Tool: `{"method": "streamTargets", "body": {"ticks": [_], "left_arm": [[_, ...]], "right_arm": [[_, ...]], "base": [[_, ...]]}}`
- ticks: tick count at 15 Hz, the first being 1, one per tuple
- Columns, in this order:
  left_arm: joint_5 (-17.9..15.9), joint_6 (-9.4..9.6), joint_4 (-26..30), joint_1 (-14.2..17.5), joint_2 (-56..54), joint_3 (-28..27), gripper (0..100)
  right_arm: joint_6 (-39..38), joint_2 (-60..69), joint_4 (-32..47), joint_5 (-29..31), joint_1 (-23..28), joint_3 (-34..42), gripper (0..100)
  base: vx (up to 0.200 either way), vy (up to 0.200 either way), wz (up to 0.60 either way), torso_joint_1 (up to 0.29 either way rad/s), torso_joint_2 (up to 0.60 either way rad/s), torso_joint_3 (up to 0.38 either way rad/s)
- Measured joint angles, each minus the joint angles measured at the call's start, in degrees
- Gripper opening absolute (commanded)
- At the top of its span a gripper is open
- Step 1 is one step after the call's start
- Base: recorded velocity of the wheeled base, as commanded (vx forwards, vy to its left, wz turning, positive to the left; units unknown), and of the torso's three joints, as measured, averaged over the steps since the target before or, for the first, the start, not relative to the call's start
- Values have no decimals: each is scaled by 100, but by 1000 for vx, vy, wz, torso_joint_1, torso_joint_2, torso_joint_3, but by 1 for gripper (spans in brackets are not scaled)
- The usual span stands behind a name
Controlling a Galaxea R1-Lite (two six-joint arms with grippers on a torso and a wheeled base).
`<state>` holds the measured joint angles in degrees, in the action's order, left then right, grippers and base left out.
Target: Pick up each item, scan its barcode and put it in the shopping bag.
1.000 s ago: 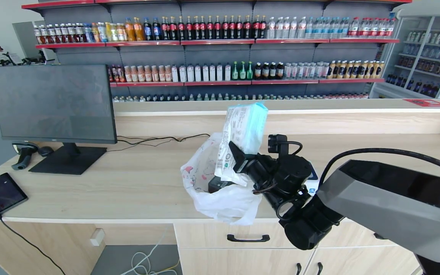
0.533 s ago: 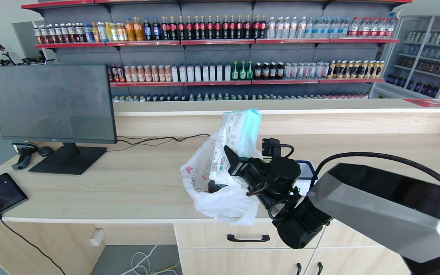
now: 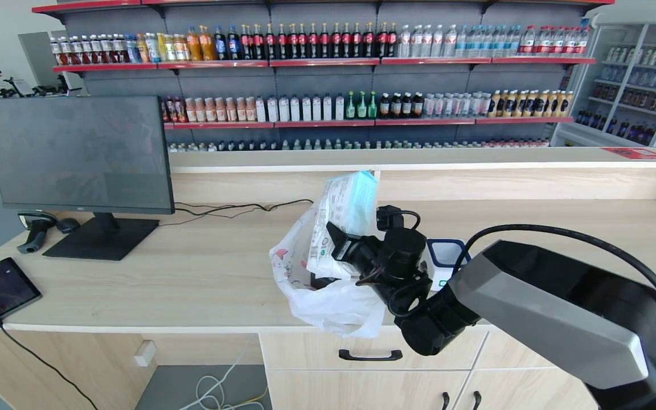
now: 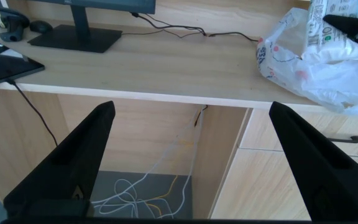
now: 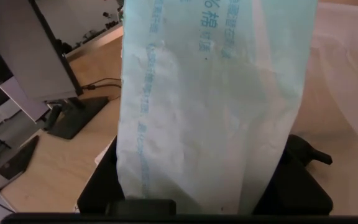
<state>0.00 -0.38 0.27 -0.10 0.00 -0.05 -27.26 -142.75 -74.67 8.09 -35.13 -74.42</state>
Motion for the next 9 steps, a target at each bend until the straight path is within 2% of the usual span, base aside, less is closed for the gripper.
{"method": "streamTargets", "body": {"ticks": [3, 6, 9], "left_arm": [[0, 5, 0, 0, 0, 0, 100], [0, 22, 0, 0, 0, -2, 100], [0, 20, 0, 0, 0, -2, 100]], "right_arm": [[-62, -162, 9, 60, 2, -116, 0], [-191, -330, -27, 433, -11, -77, 0], [-218, -490, 27, 449, -4, -212, 0]], "base": [[0, 0, 0, 0, 0, 0], [0, 0, 0, 0, 0, 0], [0, 0, 0, 0, 0, 0]]}}
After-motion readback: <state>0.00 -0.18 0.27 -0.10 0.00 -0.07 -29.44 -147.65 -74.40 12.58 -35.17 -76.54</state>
